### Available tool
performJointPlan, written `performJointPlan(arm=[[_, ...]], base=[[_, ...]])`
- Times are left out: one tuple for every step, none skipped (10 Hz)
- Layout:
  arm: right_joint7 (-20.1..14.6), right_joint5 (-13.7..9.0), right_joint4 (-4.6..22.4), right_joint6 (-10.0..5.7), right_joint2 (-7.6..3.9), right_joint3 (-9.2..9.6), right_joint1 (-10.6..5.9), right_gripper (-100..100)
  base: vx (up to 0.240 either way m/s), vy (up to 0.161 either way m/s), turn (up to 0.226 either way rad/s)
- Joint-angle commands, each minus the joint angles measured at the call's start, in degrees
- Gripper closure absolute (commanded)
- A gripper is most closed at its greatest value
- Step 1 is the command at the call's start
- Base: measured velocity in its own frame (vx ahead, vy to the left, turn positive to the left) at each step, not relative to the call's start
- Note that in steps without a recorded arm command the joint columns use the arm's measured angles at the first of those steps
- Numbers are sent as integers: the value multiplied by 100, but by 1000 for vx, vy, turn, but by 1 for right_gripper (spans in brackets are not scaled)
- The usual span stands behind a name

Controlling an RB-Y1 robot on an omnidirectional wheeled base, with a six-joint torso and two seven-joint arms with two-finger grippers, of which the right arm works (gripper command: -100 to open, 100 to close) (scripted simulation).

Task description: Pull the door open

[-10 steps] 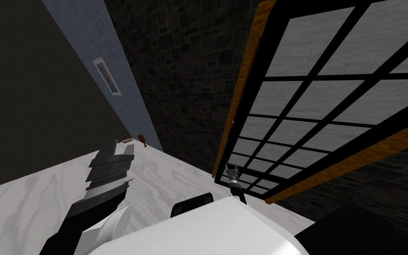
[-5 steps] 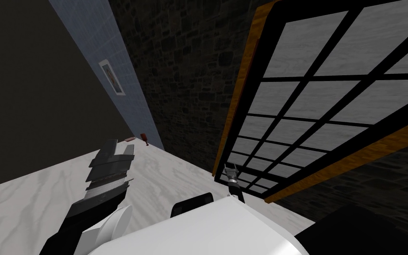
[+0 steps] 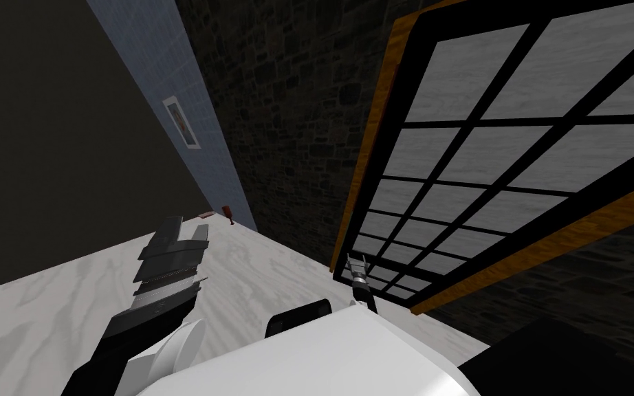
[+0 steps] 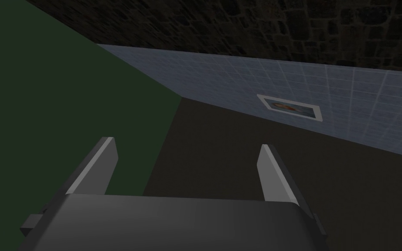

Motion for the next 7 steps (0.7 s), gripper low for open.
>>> performJointPlan(arm=[[-191, -55, -7, -2, 11, 32, -8, -100], [-394, -142, -34, 6, 25, 75, -16, -100], [-565, -222, -61, 13, 37, 116, -24, -100], [-731, -291, -83, 19, 48, 151, -31, -100], [-894, -359, -105, 26, 59, 185, -37, -100], [-1045, -407, -120, 30, 66, 209, -42, -100], [-1167, -455, -136, 35, 74, 233, -46, -100]], base=[[-43, -1, 11], [-39, -5, 20], [-52, -7, 38], [-56, -12, 34], [-53, -7, 36], [-46, -9, 21], [-42, -8, 18]])
